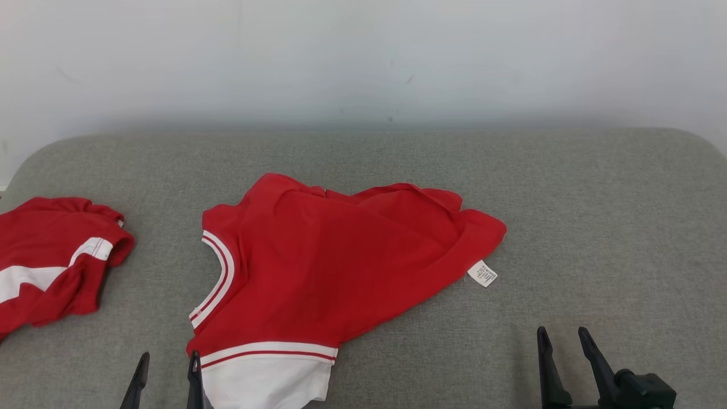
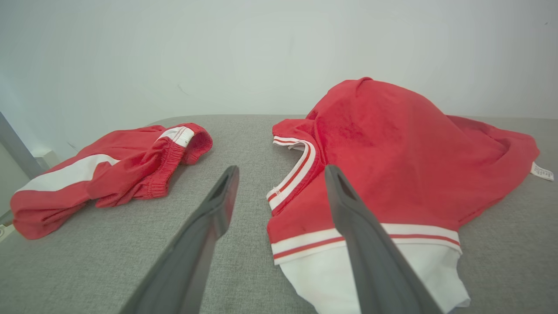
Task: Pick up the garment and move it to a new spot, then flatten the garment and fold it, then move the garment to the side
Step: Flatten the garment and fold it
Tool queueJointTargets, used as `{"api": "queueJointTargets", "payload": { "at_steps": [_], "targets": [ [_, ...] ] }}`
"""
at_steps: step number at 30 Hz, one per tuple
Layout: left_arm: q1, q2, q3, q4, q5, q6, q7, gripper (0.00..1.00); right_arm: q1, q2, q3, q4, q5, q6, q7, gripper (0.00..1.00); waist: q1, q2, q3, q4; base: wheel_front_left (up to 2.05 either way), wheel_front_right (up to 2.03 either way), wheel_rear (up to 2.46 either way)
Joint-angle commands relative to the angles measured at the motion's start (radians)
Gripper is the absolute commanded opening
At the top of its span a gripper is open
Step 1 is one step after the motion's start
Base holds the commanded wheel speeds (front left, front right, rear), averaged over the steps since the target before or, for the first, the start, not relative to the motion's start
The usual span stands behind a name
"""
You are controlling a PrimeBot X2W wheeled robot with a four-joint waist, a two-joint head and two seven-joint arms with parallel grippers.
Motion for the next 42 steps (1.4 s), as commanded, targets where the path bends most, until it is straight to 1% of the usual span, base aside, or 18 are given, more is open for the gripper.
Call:
{"api": "queueJointTargets", "payload": {
  "at_steps": [1, 5, 11, 15, 21, 26, 30, 32, 33, 34, 39, 42],
  "targets": [
    [-0.007, -0.006, 0.005, 0.004, 0.013, -0.002, -0.003, 1.00, -0.014, -0.001, 0.002, 0.010, -0.008, 0.004, -0.001, 1.00, 0.0000, 0.0000, 0.006, 0.007, 0.00, 0.00, 0.00],
    [-0.023, -0.014, 0.002, 0.007, 0.021, -0.009, -0.003, 1.00, -0.070, -0.001, 0.007, 0.058, -0.025, 0.004, -0.001, 1.00, 0.0000, 0.0000, 0.018, 0.025, 0.00, 0.00, 0.00],
    [-0.051, -0.019, -0.023, 0.013, 0.021, -0.016, -0.003, 1.00, -0.234, -0.001, -0.018, 0.208, -0.072, 0.004, -0.001, 1.00, 0.0000, 0.0000, 0.051, 0.068, 0.00, 0.00, 0.00],
    [-0.072, -0.020, -0.045, 0.022, 0.020, -0.022, -0.003, 1.00, -0.369, -0.001, -0.068, 0.334, -0.105, 0.004, -0.001, 1.00, 0.0000, 0.0000, 0.080, 0.104, 0.00, 0.00, 0.00],
    [-0.113, -0.020, -0.093, 0.035, 0.000, -0.022, -0.003, 1.00, -0.515, -0.004, -0.167, 0.497, -0.184, 0.004, -0.001, 1.00, 0.0000, 0.0000, 0.124, 0.171, 0.00, 0.00, 0.00],
    [-0.131, -0.020, -0.122, 0.041, -0.007, -0.019, -0.003, 1.00, -0.574, -0.015, -0.272, 0.635, -0.260, 0.004, -0.001, 1.00, 0.0000, 0.0000, 0.138, 0.207, 0.00, 0.00, 0.00],
    [-0.132, -0.020, -0.132, 0.043, -0.012, -0.013, -0.003, 1.00, -0.602, -0.009, -0.334, 0.687, -0.299, 0.004, -0.001, 1.00, 0.0000, 0.0000, 0.139, 0.222, 0.00, 0.00, 0.00],
    [-0.131, -0.020, -0.132, 0.043, -0.011, -0.013, -0.003, 1.00, -0.605, -0.007, -0.339, 0.701, -0.303, 0.004, -0.001, 1.00, 0.0000, 0.0000, 0.139, 0.224, 0.00, 0.00, 0.00],
    [-0.130, -0.020, -0.132, 0.042, -0.012, -0.012, -0.003, 1.00, -0.609, -0.006, -0.341, 0.713, -0.310, 0.004, -0.001, 0.74, 0.0000, 0.0000, 0.140, 0.225, 0.00, 0.00, 0.00],
    [-0.128, -0.020, -0.132, 0.042, -0.013, -0.011, -0.003, 1.00, -0.613, -0.005, -0.343, 0.717, -0.310, 0.004, 0.000, 0.00, 0.0000, 0.0000, 0.140, 0.225, 0.00, 0.00, 0.00],
    [-0.129, -0.020, -0.131, 0.047, -0.017, -0.009, -0.003, 1.00, -0.606, -0.002, -0.328, 0.679, -0.309, 0.004, -0.001, 0.00, 0.0000, 0.0000, 0.138, 0.221, 0.00, 0.00, 0.00],
    [-0.117, -0.020, -0.129, 0.055, -0.020, -0.008, -0.003, 1.00, -0.568, -0.001, -0.290, 0.633, -0.275, 0.004, -0.001, 0.00, 0.0000, 0.0000, 0.119, 0.209, 0.00, 0.00, 0.00]
  ]
}}
